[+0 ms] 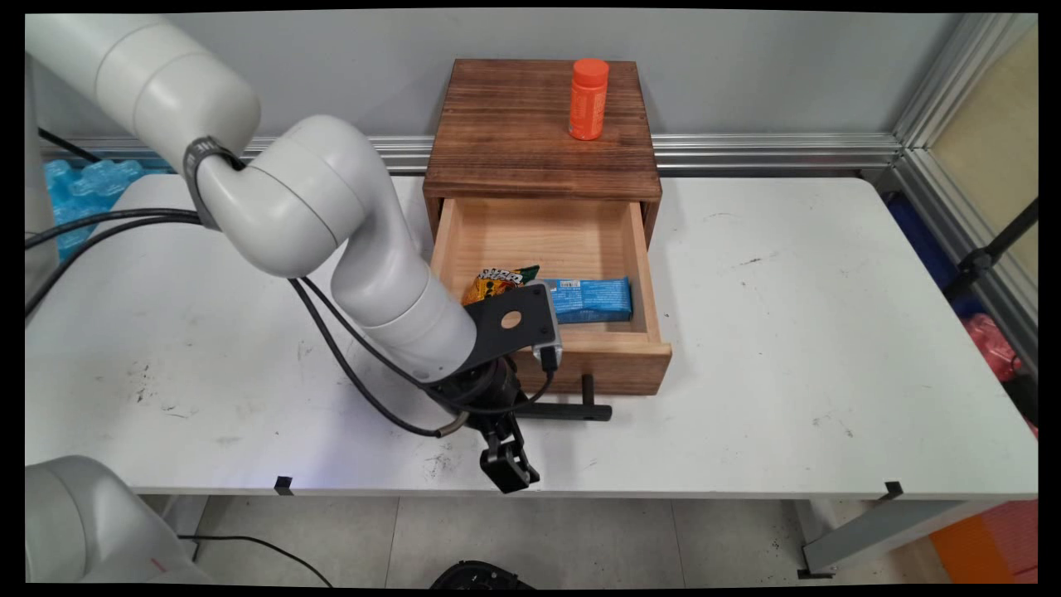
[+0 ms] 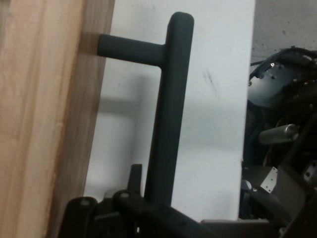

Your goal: Open the drawer

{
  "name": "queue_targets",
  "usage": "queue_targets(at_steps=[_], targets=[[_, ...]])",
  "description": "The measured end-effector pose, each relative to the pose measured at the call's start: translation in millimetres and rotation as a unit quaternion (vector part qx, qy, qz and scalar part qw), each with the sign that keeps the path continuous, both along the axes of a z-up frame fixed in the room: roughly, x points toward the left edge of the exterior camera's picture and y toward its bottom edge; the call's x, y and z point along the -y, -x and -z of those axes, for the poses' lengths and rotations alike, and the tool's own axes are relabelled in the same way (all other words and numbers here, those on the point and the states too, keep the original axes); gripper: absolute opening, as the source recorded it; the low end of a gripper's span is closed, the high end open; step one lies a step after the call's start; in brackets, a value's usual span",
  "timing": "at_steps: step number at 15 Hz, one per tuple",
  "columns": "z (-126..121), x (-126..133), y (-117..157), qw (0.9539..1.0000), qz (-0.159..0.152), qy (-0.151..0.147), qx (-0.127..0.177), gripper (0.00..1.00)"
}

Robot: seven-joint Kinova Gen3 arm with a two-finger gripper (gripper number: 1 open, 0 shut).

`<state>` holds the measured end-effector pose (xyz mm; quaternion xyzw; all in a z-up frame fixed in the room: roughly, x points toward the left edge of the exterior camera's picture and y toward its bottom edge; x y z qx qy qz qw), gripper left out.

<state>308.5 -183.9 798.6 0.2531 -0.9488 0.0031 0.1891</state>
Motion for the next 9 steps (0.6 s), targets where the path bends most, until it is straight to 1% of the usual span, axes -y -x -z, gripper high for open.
queue_targets(at_steps=[9], targets=[[1.0,-14.3,9.4,0.9999,-0.005,-0.009,0.003,1.0]])
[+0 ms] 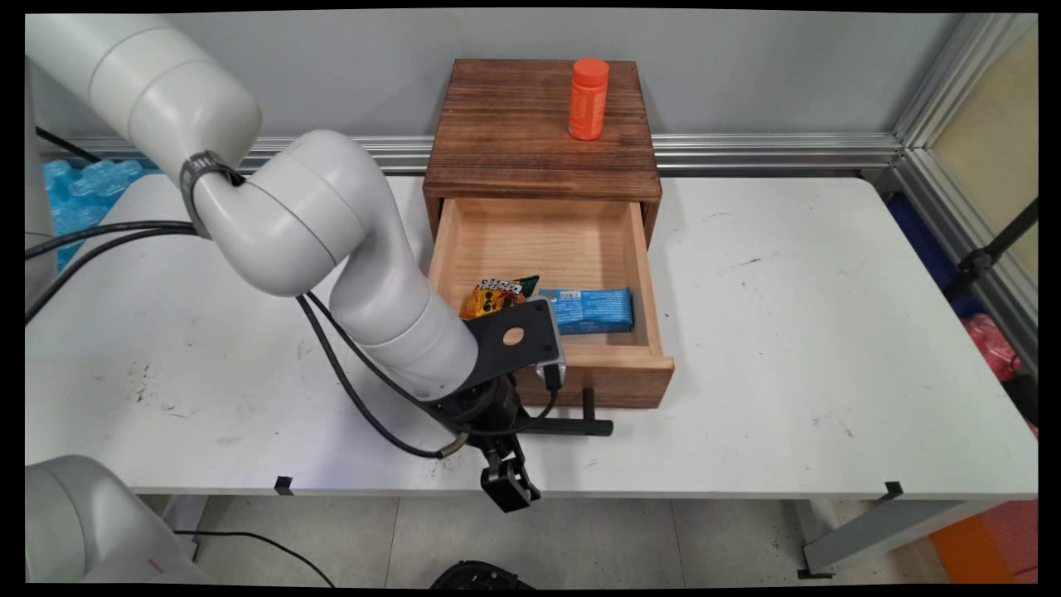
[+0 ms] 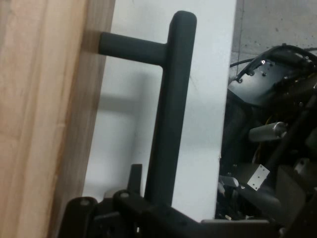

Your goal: Open the drawer

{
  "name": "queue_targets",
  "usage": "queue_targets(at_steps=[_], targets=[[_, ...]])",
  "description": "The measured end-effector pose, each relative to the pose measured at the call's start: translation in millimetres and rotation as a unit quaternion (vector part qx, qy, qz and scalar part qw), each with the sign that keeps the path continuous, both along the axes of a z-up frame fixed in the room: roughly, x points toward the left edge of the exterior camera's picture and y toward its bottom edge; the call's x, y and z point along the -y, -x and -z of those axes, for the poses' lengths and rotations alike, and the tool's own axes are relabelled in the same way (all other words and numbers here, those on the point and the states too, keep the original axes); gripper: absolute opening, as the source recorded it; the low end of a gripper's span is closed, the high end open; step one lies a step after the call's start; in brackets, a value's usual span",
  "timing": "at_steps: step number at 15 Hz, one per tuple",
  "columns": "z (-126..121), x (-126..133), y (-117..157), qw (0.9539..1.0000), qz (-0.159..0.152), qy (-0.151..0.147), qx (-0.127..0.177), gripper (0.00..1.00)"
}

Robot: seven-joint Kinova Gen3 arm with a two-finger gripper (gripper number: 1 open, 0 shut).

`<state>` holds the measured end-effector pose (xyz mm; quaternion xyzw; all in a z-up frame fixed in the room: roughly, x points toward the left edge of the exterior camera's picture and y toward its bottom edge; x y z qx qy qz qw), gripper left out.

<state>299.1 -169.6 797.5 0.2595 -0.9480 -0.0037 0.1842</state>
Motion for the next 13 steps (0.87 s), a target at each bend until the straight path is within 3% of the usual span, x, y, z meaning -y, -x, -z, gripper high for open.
queue_targets(at_steps=[13], targets=[[0.0,-12.8,9.9,1.0,-0.003,-0.009,-0.001,1.0]])
